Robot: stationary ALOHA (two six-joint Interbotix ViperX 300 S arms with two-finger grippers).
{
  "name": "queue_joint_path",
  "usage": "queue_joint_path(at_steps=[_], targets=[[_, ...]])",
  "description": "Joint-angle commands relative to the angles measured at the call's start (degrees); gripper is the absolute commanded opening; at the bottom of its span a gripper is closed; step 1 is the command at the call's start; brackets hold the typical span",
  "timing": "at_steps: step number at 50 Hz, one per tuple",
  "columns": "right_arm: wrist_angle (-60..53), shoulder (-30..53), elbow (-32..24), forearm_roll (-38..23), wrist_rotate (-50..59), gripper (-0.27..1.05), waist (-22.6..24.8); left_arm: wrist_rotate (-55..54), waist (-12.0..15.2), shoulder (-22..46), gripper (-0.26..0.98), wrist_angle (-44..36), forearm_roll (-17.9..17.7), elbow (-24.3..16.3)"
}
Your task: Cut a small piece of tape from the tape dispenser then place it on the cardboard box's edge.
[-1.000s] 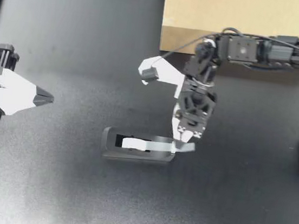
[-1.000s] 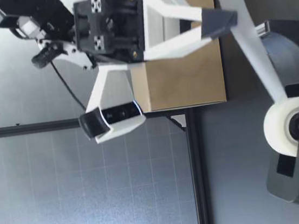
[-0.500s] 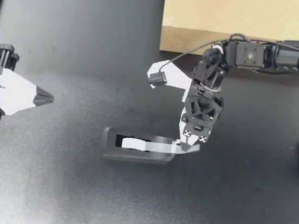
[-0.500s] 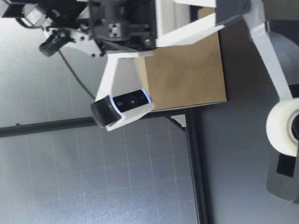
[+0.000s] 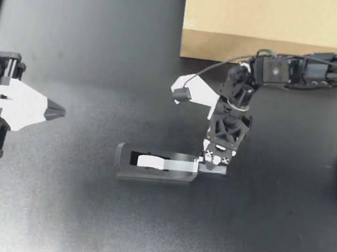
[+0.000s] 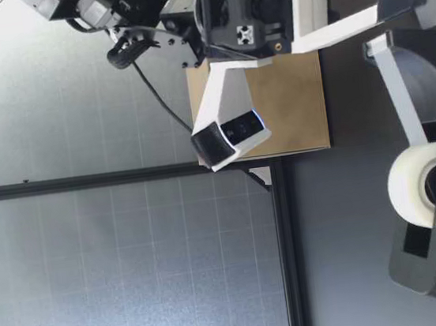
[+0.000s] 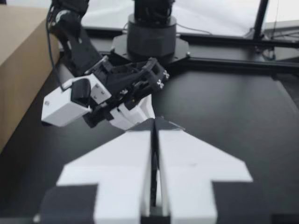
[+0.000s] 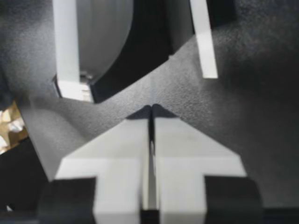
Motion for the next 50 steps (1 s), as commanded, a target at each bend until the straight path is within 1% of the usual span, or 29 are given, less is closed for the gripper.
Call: queue_joint_path(at_steps=[1,7,13,18,21,28,34,39,50], targets=[[-0.2,-3.3,-0.1,0.1,-0.1,-0.08,-0.2,0.0,0.0,1.0,-0.06,-0.5,-1.4,-0.8],[-0.9,-7.4,0.1,-0.6,0.7,-0.08,-0.1,0.0,-0.1,3.2,0.03,-0.8,-2.5,-1.6],[-2.3,-12.2,-0.1,-3.4,1.4,-0.08,-0.1,0.0,-0.1,6.6,0.13,-2.1,-2.5,-3.3],[-3.8,-16.5,-0.4,-6.8,3.6,-0.08,-0.1,0.1,-0.1,10.1,0.24,-3.3,-2.5,-5.2],[-4.9,-19.4,-0.7,-9.8,6.1,-0.08,-0.1,0.2,-0.1,12.1,0.30,-3.9,-2.5,-6.2],[-5.8,-23.8,-2.5,-16.9,12.5,-0.08,1.3,0.4,-0.1,16.9,0.38,-5.9,-2.5,-8.4],[-5.7,-25.6,-5.6,-24.3,18.0,-0.08,4.0,1.0,-0.1,21.3,0.41,-9.4,-2.5,-10.3],[-5.3,-25.7,-8.7,-29.1,21.4,-0.08,6.5,1.5,0.0,24.3,0.41,-12.7,-2.5,-11.5],[-4.9,-25.0,-15.3,-35.6,25.2,-0.08,11.2,3.4,0.0,30.8,0.41,-17.4,-2.5,-14.6]])
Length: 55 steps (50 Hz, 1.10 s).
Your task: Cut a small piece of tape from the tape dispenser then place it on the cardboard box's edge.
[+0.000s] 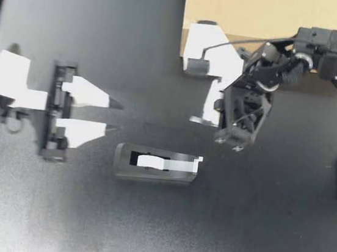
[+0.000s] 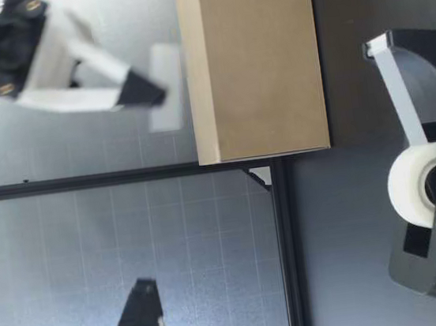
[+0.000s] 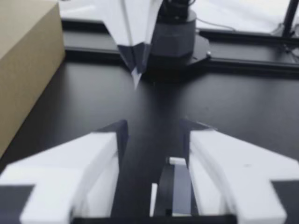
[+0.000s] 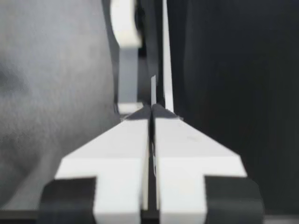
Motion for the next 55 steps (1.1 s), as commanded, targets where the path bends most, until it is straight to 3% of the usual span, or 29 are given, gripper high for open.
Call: queue_joint_path(at_steps=[1,19,55], targets=[[0.1,-1.0,-4.0,-1.8,0.9,-0.08,1.6,0.5,-0.1,1.8,0.41,-1.8,0.0,-2.6],[0.2,2.5,-9.1,-3.8,1.2,-0.08,3.1,0.9,-0.1,7.1,0.41,-5.4,0.0,-6.8],[1.1,5.6,-12.8,-3.8,1.1,-0.08,3.9,1.0,0.0,10.3,0.39,-7.0,0.0,-9.3]])
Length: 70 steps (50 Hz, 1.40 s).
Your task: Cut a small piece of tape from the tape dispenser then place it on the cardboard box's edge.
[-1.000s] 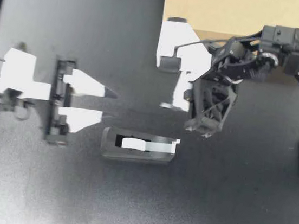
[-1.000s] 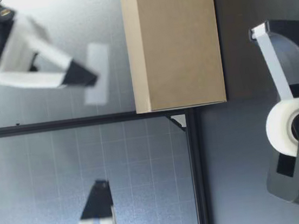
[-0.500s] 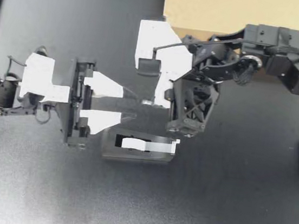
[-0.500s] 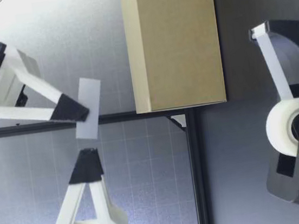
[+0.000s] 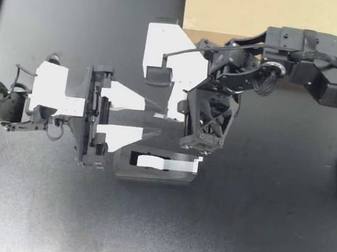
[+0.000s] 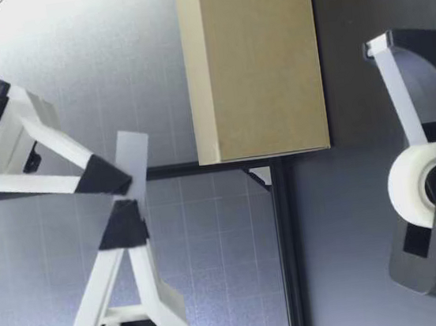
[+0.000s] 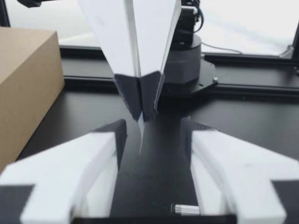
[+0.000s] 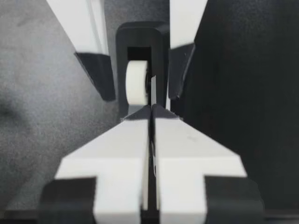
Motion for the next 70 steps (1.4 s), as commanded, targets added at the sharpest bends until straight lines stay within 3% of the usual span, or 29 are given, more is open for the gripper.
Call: queue_joint_path(at_steps=[1,13,25,31,45,50,61,70], targets=[[0.0,-0.6,-1.7,0.1,0.0,-0.08,0.4,0.1,0.0,-0.4,0.39,-0.5,-0.1,-1.3],[0.2,-0.4,-1.8,0.1,-0.2,-0.08,0.4,0.1,-0.1,-0.4,0.29,-0.6,-1.6,-1.3],[0.8,-0.6,-1.8,-0.2,-0.2,-0.08,0.4,0.2,-0.1,-0.6,-0.02,-0.9,-2.1,-0.4],[0.8,-0.7,-1.8,-0.4,-0.1,-0.08,0.4,0.2,-0.1,-1.0,-0.10,-0.9,-2.1,-0.2],[1.7,-0.1,-1.8,-0.3,-0.2,-0.03,0.4,0.2,-0.1,-0.8,-0.12,-0.9,-2.1,-0.4],[1.6,0.2,-1.8,-0.3,-0.1,0.06,0.4,0.3,-0.1,-0.7,-0.12,-0.9,-2.1,-0.5],[0.7,0.6,-1.7,-0.4,0.1,0.43,0.4,0.2,-0.1,-0.6,-0.12,-0.8,-2.1,-0.4],[-0.9,-0.2,-1.1,-0.9,0.1,0.43,-0.7,0.2,-0.1,-0.5,-0.12,-0.6,-2.1,-0.2]])
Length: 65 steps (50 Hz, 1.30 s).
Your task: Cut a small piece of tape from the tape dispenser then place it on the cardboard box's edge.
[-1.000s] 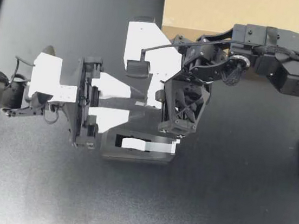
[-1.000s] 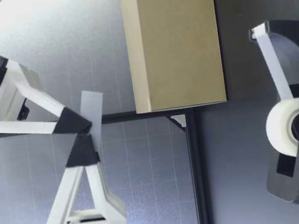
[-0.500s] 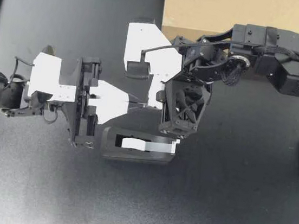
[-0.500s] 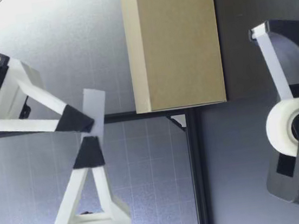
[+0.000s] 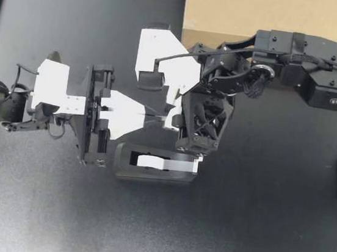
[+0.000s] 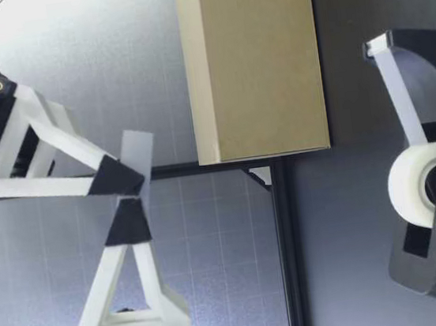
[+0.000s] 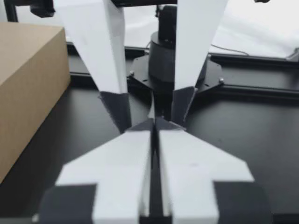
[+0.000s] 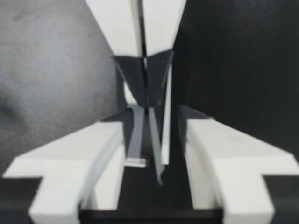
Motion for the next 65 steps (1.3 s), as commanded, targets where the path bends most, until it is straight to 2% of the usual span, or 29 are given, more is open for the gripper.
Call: queue_joint_path(at_steps=[1,7,10,15,23,27,35,42,58,65], targets=[[-1.1,-2.0,-0.5,-0.4,0.1,0.43,-1.1,-0.1,-0.1,-0.6,-0.12,-0.2,0.0,-0.4],[-2.6,-4.1,1.5,-1.1,0.2,0.43,-2.4,-0.7,0.1,-0.3,-0.11,-0.2,-0.6,-0.4],[-4.6,-6.2,3.2,-1.3,0.2,0.43,-3.0,-1.1,0.9,0.3,-0.11,-0.2,-3.0,-0.4],[-8.8,-9.6,6.5,-2.0,0.3,0.43,-4.1,-1.5,2.2,1.2,-0.11,-0.5,-9.8,-1.1],[-19.2,-14.9,14.0,-5.5,0.3,0.43,-6.9,-5.4,4.9,4.2,-0.12,-0.7,-24.5,-5.1],[-27.1,-16.8,18.8,-6.8,0.4,0.43,-8.4,-8.7,6.5,6.2,-0.12,-0.7,-27.3,-7.5],[-39.7,-18.4,26.0,-6.9,0.4,0.41,-11.3,-19.5,9.9,10.2,-0.12,-0.7,-27.6,-11.7],[-47.5,-17.8,30.2,-6.9,0.4,0.28,-13.2,-28.6,12.7,13.4,-0.12,-2.2,-27.5,-13.3],[-57.0,-13.0,31.6,-6.9,0.0,-0.02,-17.0,-35.8,14.6,16.4,-0.12,-5.0,-27.4,-14.2],[-59.3,-10.5,31.1,-6.9,-0.4,-0.08,-17.7,-37.4,15.3,17.8,-0.12,-5.0,-27.4,-14.8]])
